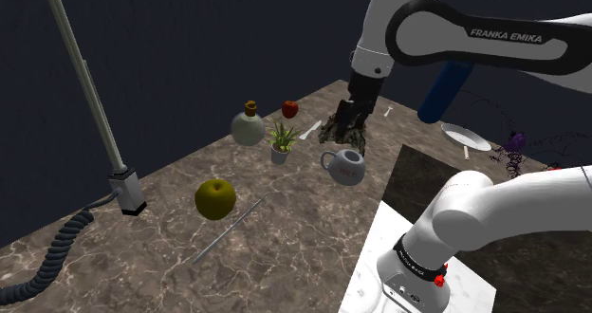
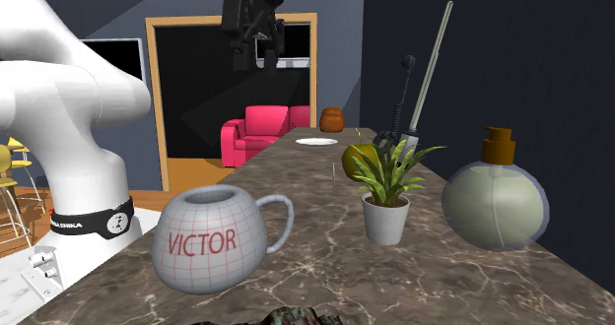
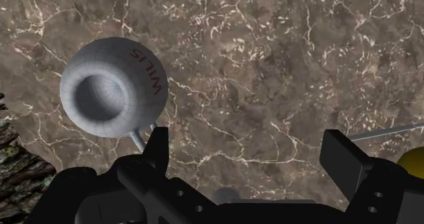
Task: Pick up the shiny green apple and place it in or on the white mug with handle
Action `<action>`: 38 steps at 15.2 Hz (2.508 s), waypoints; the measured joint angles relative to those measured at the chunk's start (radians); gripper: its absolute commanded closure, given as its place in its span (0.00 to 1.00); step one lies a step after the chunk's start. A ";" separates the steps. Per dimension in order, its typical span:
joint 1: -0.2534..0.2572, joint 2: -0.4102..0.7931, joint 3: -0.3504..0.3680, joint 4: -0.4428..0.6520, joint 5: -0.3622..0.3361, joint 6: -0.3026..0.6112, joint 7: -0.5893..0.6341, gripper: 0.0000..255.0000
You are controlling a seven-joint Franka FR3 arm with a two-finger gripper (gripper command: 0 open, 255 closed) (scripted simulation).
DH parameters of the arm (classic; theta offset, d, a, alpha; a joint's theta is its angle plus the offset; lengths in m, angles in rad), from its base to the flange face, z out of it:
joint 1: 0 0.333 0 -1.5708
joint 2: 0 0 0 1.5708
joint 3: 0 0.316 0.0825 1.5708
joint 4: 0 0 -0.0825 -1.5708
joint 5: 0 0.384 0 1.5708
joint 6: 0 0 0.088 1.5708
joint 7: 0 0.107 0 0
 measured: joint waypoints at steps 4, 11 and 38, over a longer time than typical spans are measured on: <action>0.024 0.066 0.100 0.021 0.038 0.067 0.115 0.00; 0.032 0.271 0.277 0.132 0.040 0.193 0.328 0.00; 0.103 0.948 0.521 0.544 -0.403 0.334 0.931 0.00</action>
